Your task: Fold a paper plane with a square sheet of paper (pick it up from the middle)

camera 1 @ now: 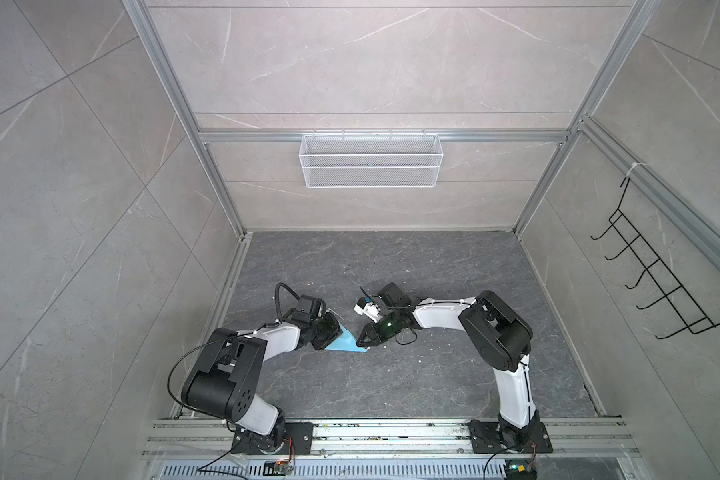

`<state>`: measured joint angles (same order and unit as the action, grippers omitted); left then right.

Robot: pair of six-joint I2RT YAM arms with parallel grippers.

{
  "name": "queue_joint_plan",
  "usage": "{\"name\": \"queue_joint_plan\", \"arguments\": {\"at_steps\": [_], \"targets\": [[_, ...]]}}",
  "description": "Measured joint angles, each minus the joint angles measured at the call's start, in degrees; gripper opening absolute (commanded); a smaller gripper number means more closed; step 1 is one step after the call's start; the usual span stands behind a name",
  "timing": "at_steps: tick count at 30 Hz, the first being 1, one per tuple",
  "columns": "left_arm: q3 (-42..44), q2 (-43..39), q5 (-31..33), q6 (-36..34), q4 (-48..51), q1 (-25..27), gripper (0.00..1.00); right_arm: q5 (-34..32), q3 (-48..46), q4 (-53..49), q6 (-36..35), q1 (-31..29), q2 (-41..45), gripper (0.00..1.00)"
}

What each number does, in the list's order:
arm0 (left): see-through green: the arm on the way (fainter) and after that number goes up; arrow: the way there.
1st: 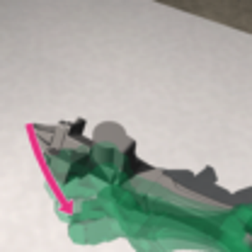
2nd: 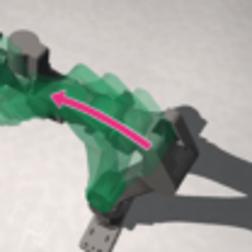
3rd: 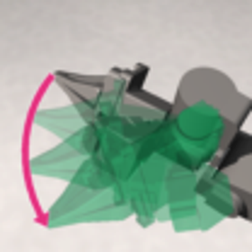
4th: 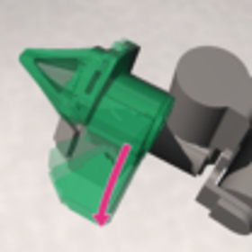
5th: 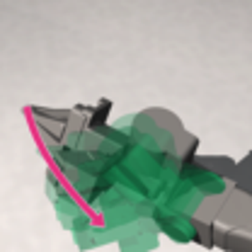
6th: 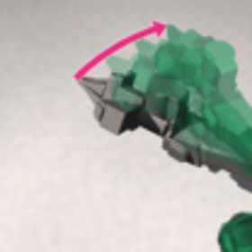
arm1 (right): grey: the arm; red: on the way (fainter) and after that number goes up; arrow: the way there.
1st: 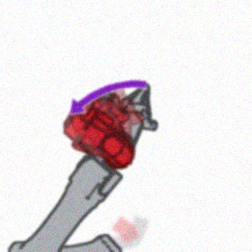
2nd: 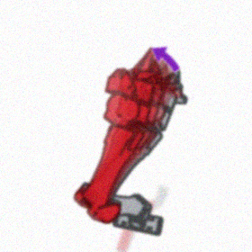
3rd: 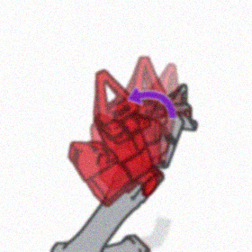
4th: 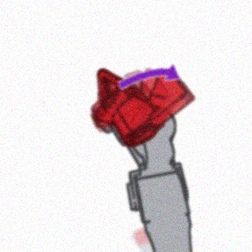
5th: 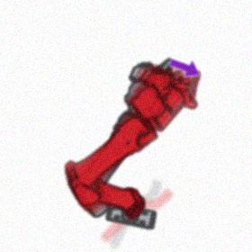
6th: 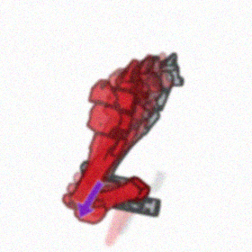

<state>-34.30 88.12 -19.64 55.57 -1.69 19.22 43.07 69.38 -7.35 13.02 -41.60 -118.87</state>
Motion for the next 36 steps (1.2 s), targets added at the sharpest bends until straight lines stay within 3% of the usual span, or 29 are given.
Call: {"name": "queue_joint_plan", "arguments": {"at_steps": [8, 15, 20, 27, 36], "targets": [[-0.1, 0.0, 0.0, 0.4, 0.2, 0.0, 0.09, -2.9, 1.2, -3.6, -2.1, -0.2, 0.0, 0.13], [-0.1, 0.0, 0.0, 0.6, 0.2, 0.0, 0.09, -3.9, 1.0, -3.6, -0.9, -0.4, 1.0, 0.2], [-0.1, 0.0, 0.0, 0.6, 0.2, 0.0, 0.09, -6.9, -1.6, -2.9, 3.6, -0.5, 6.8, 0.24], [-0.1, 0.0, 0.0, 0.6, 0.2, 0.0, 0.09, -10.3, 0.6, -2.4, 8.7, -4.6, 9.3, 0.14], [-0.1, 0.1, -0.1, 0.6, 0.2, 0.0, 0.09, -11.0, 4.7, -2.1, 14.5, -6.3, 2.9, 0.07]]}}
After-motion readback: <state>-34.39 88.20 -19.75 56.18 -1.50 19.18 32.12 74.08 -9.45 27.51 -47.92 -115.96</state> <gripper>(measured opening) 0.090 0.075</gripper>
